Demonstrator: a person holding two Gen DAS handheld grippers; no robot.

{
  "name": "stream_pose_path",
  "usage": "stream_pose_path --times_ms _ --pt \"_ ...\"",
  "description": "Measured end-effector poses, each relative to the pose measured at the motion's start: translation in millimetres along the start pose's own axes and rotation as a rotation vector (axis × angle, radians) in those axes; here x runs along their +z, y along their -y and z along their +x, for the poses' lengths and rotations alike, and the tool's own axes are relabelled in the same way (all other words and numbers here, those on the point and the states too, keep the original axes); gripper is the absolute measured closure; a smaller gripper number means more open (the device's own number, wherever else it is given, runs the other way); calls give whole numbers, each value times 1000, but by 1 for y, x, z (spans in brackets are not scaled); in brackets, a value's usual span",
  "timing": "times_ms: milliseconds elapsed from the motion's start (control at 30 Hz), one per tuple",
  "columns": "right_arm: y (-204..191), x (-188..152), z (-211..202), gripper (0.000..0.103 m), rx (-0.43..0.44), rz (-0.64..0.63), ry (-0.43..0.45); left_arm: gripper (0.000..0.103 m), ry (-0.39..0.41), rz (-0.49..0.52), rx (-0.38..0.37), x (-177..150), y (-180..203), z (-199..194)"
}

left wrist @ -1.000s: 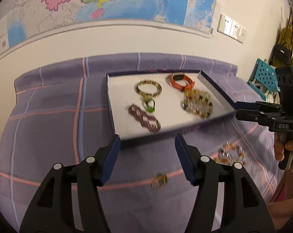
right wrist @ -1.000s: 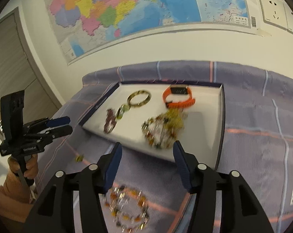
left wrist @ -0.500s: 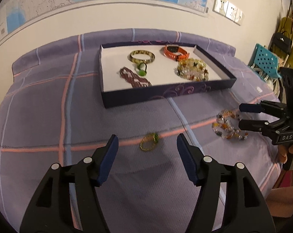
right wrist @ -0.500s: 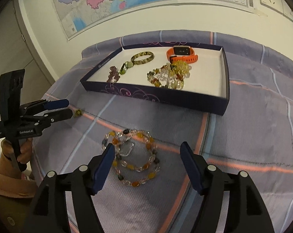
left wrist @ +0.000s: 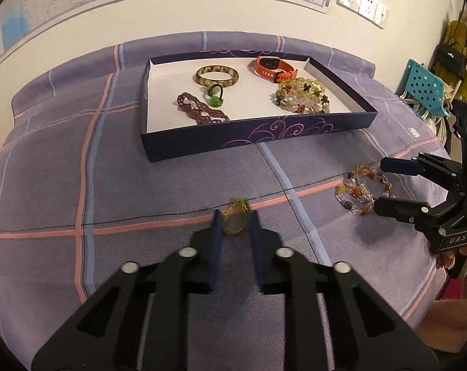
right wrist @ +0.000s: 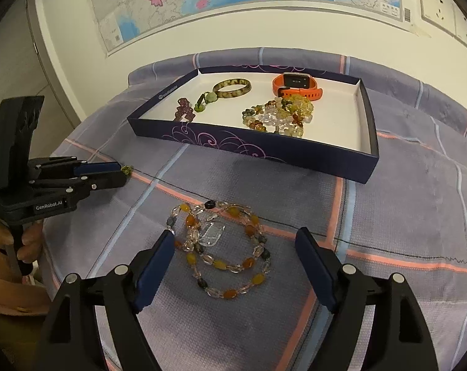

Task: Organize jewelry
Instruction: 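Lower the left gripper to the small gold ring while the right lowers to the crystal-amber bead necklace, then grasp the gold ring with the left gripper while the right grasps the bead necklace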

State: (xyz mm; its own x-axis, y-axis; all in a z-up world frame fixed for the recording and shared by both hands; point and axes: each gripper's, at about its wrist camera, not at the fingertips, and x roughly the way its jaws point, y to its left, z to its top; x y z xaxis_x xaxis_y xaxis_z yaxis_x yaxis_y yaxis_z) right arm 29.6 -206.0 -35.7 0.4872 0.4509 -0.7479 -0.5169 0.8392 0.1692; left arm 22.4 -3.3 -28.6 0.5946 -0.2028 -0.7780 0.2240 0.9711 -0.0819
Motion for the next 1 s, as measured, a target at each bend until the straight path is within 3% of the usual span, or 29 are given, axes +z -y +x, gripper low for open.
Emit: stream_pose_path --times_ms 100,333,433,533,633,700,833,1000 --pt "-5 -1 2 25 -12 -21 -5 94 3 -6 -10 -1 0 0" --pt "-16 -1 7 24 -44 -74 -21 91 6 -2 -5 -1 2 1" --pt "-20 0 8 32 -71 -99 -26 83 5 7 -21 0 4 2" --pt "-22 2 8 48 -64 -105 -22 73 9 11 -10 2 6 3" --pt "-20 3 6 69 -52 -98 -18 72 11 14 0 5 7 5" --pt "-19 4 5 90 -29 -85 -19 73 11 13 -1 6 7 6" --pt "-15 4 5 93 4 -51 -10 87 9 7 12 7 5 7" --pt "-4 6 1 95 86 22 2 92 13 -4 2 7 2 6"
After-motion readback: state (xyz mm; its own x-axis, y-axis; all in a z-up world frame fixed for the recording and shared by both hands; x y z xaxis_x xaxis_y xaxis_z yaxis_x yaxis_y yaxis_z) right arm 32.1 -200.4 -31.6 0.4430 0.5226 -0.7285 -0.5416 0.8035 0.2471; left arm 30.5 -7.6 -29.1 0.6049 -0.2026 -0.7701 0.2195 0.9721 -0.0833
